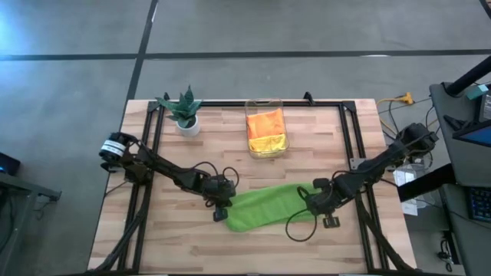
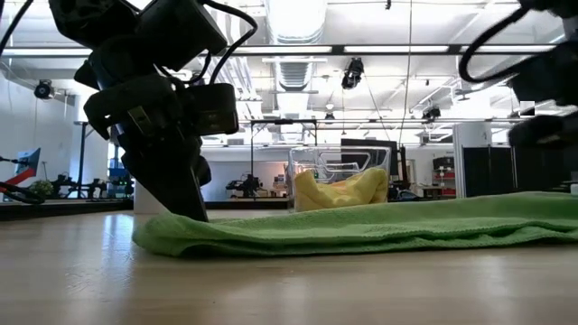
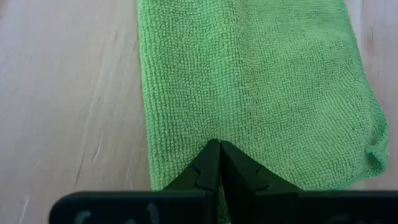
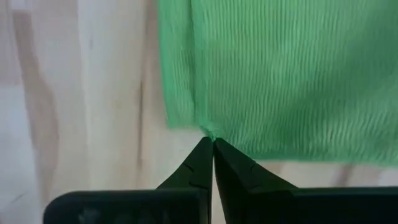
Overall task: Fold microfiber towels
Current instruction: Fold the green towel
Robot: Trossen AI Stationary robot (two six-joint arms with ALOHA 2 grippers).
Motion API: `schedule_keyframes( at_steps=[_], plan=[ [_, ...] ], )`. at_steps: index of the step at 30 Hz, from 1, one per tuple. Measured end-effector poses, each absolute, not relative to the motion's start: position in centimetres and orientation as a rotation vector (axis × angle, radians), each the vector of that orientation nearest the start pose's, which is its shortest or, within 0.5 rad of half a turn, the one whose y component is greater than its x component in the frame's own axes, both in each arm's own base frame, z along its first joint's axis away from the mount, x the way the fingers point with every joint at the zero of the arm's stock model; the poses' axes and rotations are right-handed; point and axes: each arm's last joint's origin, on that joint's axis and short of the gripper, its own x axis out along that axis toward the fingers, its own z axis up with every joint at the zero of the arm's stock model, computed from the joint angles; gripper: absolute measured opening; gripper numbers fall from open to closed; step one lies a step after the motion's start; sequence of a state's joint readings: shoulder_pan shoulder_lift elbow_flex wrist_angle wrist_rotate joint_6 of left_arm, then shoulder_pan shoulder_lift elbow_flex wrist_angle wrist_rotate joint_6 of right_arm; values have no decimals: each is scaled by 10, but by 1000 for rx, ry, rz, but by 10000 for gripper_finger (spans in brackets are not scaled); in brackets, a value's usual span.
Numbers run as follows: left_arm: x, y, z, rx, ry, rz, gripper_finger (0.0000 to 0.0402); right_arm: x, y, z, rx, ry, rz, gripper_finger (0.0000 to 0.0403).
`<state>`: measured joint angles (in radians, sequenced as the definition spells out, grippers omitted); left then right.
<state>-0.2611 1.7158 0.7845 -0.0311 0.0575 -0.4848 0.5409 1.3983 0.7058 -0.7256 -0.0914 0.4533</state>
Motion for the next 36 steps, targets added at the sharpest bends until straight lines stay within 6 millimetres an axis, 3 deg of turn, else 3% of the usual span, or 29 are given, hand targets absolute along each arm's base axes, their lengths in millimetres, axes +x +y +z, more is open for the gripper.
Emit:
schedule_keyframes(
  at_steps=[5,9,13,19,23,26,29,32,36],
  plan=[
    [292,-77,131,-326,1014,-27,1,179,115,156,166,1544,226,9],
    [284,-71,148,-233,985,31,1,177,114,169,238,1500,218,17],
    [277,-66,172,-190,910,39,1,174,110,187,326,1377,166,32],
    [275,-65,184,-174,868,-7,1,178,106,211,426,1088,34,47],
    [273,-81,182,-215,911,-177,1,191,109,222,501,865,-25,52],
    [267,-101,180,-139,925,-261,1,203,115,223,528,759,-29,55],
    [260,-125,185,24,877,-320,0,212,120,218,537,731,-30,53],
    [255,-142,191,93,821,-265,0,219,123,206,541,763,-55,53],
    [256,-140,189,47,813,-175,1,225,128,189,560,814,-105,54]
  ],
)
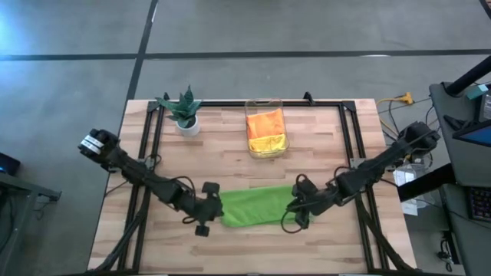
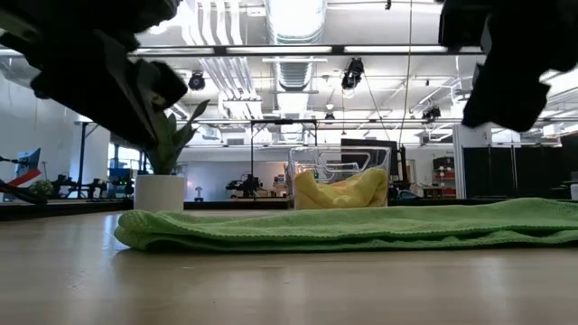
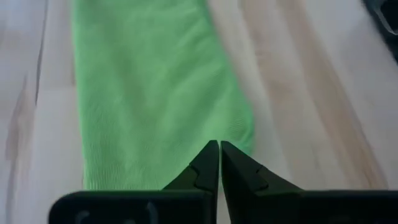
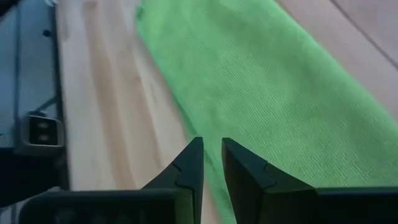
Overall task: Fold microfiber towels
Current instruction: Fold the green towel
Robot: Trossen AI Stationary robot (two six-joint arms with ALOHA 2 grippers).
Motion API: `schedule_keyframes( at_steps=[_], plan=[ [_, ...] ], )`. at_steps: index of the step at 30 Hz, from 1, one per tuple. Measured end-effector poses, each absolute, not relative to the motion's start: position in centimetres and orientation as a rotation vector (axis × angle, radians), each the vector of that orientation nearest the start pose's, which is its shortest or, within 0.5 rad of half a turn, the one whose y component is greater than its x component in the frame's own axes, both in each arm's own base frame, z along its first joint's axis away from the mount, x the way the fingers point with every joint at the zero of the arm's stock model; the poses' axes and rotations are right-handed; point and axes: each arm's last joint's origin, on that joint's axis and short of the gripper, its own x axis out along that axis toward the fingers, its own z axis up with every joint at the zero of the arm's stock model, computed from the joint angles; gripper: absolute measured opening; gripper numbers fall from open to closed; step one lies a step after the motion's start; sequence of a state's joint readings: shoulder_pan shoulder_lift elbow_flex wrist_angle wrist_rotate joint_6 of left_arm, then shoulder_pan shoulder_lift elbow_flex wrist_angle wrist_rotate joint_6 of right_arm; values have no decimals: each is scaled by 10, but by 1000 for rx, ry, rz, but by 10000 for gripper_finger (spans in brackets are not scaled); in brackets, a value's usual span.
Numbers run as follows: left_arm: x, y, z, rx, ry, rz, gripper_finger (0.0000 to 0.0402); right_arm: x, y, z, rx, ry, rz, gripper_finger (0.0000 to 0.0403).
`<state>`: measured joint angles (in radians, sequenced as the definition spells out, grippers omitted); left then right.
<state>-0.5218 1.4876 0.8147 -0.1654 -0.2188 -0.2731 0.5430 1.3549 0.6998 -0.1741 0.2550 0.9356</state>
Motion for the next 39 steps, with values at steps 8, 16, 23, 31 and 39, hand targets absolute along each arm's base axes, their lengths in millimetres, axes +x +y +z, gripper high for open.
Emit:
schedule_keyframes(
  at_steps=[8,16,23,31,39],
  plan=[
    [267,-117,180,-163,792,-29,73,242,133,163,519,842,-110,54],
    [312,-106,144,-418,849,-78,109,252,125,131,477,928,-196,48],
    [312,-97,129,-426,959,27,55,252,130,118,476,1061,-70,39],
    [292,-82,144,-354,1034,168,3,245,131,127,496,1119,14,38],
    [282,-81,176,-371,956,145,1,234,124,171,555,997,56,38]
  ],
)
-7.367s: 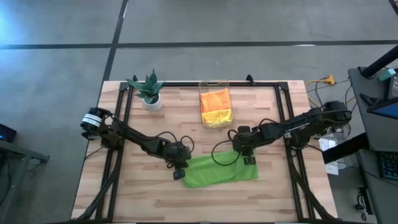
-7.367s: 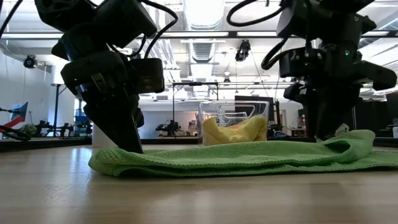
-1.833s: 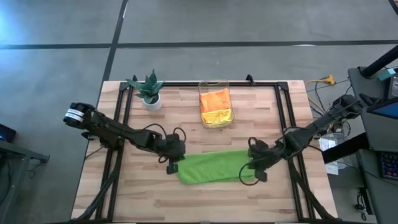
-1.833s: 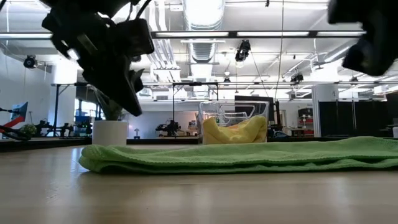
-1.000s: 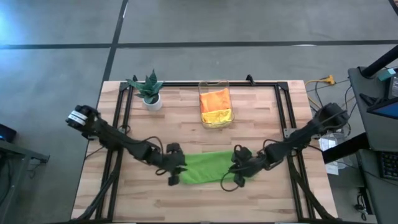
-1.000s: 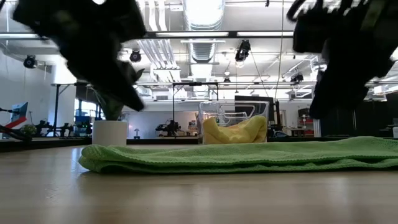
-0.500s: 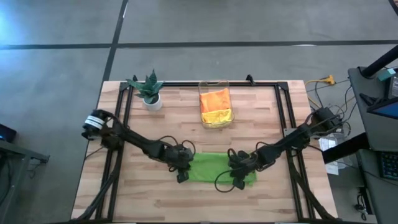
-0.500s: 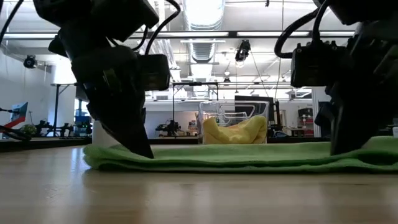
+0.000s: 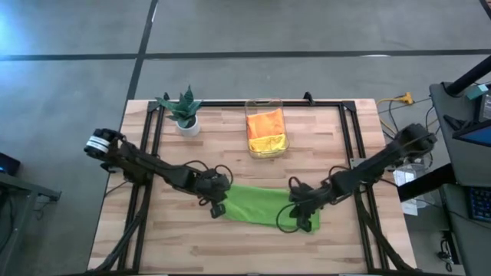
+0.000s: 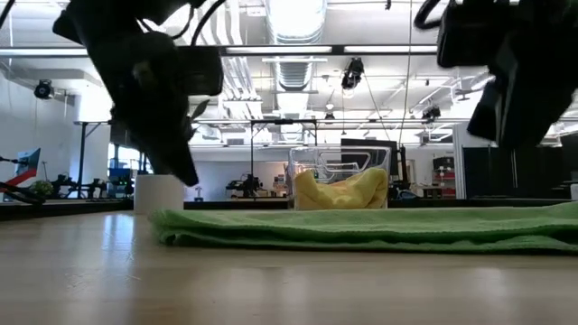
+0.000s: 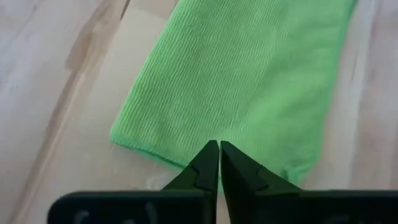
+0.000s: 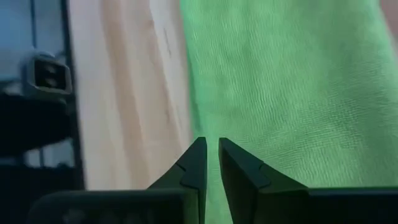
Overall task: Fold microfiber towels
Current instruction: Fold the green towel
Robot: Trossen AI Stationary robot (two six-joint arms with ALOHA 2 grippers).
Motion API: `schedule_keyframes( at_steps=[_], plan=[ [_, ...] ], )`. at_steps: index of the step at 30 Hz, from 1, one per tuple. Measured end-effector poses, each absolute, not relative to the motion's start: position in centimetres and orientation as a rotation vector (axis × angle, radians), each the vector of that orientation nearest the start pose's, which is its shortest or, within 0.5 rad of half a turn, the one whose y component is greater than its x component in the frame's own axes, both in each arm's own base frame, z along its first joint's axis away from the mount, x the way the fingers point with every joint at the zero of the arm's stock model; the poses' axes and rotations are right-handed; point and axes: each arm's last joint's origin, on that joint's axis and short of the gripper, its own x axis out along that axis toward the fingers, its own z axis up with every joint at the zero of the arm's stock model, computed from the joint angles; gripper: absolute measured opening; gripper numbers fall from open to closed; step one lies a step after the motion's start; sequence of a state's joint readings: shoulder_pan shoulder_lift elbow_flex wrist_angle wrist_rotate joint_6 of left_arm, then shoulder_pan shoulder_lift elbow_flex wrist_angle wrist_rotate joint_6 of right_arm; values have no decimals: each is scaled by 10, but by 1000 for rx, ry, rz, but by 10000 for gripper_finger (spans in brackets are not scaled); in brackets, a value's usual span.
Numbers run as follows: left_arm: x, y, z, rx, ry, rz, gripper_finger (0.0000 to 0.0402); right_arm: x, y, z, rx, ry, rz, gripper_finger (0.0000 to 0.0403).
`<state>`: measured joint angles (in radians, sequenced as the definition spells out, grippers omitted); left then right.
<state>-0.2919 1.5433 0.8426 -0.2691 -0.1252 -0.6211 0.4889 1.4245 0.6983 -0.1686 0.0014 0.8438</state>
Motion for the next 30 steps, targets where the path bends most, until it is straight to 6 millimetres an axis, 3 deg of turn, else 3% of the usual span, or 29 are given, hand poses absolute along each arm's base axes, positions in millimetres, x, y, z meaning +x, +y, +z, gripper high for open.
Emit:
schedule_keyframes(
  at_steps=[5,10,19,24,30],
  plan=[
    [288,-82,181,-407,883,119,1,222,119,186,585,894,-105,38],
    [290,-83,180,-511,872,150,1,205,109,179,596,879,-180,48],
    [292,-85,182,-552,851,127,1,181,57,135,770,1142,-217,158],
    [294,-85,183,-604,831,137,1,180,46,130,743,1158,-181,211],
    [297,-86,187,-647,790,129,1,185,44,138,719,1123,-161,230]
  ],
)
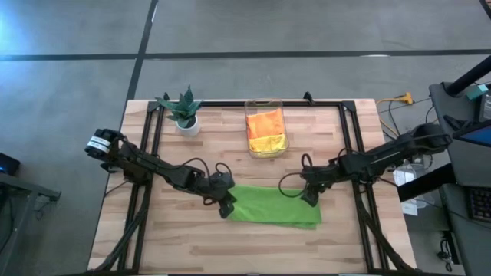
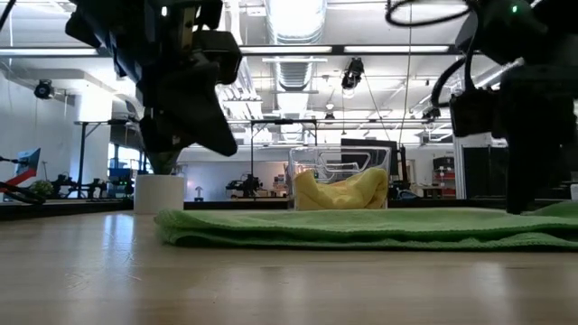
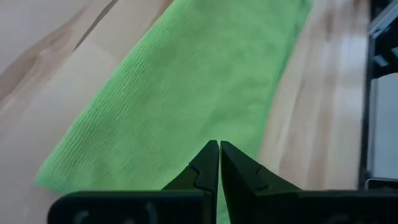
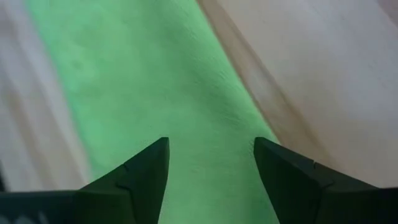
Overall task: Fold microfiber towels
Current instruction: Fold the green towel
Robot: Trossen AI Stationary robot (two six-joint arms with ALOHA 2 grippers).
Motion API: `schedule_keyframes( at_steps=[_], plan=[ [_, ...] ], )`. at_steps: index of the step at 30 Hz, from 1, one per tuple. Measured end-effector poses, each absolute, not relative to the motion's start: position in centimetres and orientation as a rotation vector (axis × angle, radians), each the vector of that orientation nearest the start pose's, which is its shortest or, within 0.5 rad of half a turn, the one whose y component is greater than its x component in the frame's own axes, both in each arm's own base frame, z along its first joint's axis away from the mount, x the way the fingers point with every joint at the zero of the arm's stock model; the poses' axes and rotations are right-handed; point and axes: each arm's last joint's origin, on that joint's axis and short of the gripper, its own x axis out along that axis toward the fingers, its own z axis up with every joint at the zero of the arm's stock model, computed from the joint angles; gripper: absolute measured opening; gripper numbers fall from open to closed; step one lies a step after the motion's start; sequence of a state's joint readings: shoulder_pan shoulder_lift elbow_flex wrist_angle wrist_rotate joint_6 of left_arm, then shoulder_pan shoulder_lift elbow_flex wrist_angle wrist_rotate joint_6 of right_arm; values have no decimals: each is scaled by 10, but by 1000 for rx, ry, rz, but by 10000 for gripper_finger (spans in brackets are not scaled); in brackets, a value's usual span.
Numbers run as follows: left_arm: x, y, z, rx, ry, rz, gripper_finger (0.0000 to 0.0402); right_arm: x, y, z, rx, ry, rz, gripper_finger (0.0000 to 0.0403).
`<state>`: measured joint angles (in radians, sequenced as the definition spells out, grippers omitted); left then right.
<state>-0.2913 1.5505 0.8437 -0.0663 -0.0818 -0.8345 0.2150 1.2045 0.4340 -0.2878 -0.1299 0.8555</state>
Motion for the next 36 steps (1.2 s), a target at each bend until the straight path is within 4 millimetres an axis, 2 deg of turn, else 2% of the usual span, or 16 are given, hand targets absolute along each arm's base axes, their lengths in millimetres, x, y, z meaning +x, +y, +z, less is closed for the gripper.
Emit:
schedule_keyframes(
  at_steps=[3,6,10,12,14,19,25,28,31,36],
  plan=[
    [299,-87,189,-655,759,113,1,188,46,148,754,1073,-143,230],
    [302,-89,187,-645,748,88,1,194,55,161,778,967,-53,231],
    [300,-110,181,-392,788,-125,1,194,79,169,662,890,138,227],
    [295,-126,179,-240,780,-192,1,190,92,166,571,906,187,225],
    [292,-138,178,-137,758,-184,1,183,104,161,496,933,200,224],
    [285,-150,178,-23,689,-16,1,175,127,151,359,922,154,224],
    [290,-150,186,15,631,45,1,179,154,141,233,945,162,224],
    [292,-151,184,53,636,62,1,185,167,133,182,982,170,224],
    [293,-152,181,34,636,69,1,188,170,120,140,1054,116,224],
    [293,-152,172,6,667,84,1,194,176,109,177,1079,34,224]
  ],
)
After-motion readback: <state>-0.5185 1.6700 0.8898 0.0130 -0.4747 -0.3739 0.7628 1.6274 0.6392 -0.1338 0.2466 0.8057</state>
